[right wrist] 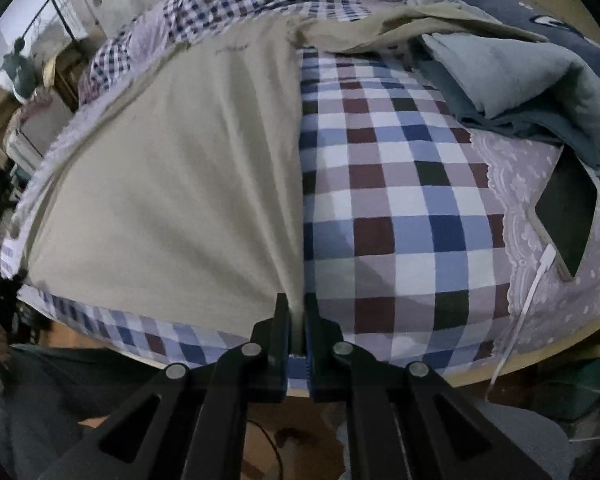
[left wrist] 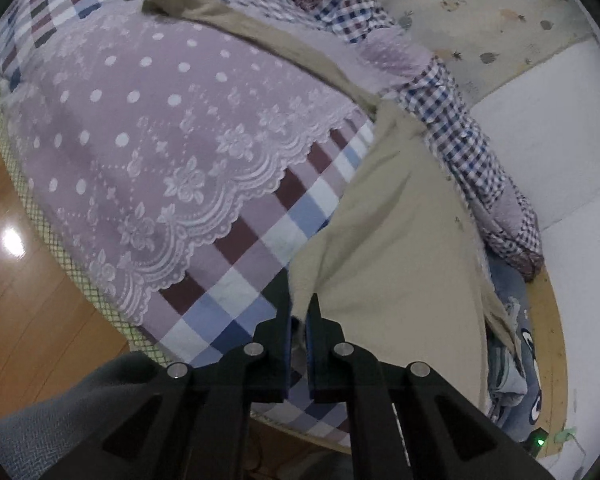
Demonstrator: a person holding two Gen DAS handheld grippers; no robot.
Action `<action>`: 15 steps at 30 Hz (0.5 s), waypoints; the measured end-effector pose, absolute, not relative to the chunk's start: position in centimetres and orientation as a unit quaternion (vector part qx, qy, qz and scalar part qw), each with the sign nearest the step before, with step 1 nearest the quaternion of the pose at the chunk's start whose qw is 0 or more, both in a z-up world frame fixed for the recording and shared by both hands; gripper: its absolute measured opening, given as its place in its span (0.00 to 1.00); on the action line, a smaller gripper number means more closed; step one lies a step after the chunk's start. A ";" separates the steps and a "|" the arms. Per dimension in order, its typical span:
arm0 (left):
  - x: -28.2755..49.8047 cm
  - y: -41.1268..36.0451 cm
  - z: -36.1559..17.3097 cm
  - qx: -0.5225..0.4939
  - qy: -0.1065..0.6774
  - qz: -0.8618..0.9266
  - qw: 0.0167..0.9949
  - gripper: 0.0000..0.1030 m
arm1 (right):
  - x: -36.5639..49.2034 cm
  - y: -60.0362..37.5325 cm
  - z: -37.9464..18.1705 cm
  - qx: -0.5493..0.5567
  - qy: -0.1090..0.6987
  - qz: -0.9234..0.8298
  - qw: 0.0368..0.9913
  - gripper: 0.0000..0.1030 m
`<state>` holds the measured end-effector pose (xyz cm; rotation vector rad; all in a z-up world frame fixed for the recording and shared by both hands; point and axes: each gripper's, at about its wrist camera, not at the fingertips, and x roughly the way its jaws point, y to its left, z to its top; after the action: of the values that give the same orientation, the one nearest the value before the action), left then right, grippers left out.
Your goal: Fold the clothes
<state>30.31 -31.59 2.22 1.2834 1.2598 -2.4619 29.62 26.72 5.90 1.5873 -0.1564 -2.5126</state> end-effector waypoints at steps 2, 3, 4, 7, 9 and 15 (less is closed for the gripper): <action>30.5 -31.6 2.0 0.422 0.421 -0.801 0.051 0.06 | 29.6 27.1 5.6 0.538 -0.055 -0.837 0.078 0.05; 30.6 -31.7 1.9 0.422 0.426 -0.799 0.055 0.07 | 29.7 27.2 5.5 0.541 -0.054 -0.836 0.074 0.06; 30.6 -31.8 2.0 0.420 0.431 -0.797 0.058 0.07 | 29.7 27.3 5.5 0.543 -0.051 -0.836 0.067 0.06; 31.1 -32.1 2.5 0.401 0.448 -0.797 0.061 0.10 | 30.1 28.2 5.5 0.543 -0.053 -0.837 0.035 0.08; 31.7 -32.4 2.5 0.383 0.461 -0.799 0.053 0.17 | 30.3 28.8 5.8 0.533 -0.066 -0.843 0.025 0.08; 33.1 -34.0 2.7 0.336 0.498 -0.797 0.070 0.60 | 31.2 30.5 7.2 0.478 -0.119 -0.870 0.015 0.15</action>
<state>33.13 -34.02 2.74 1.0112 1.4974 -2.3977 31.17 30.51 7.21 1.4862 -0.3711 -2.7076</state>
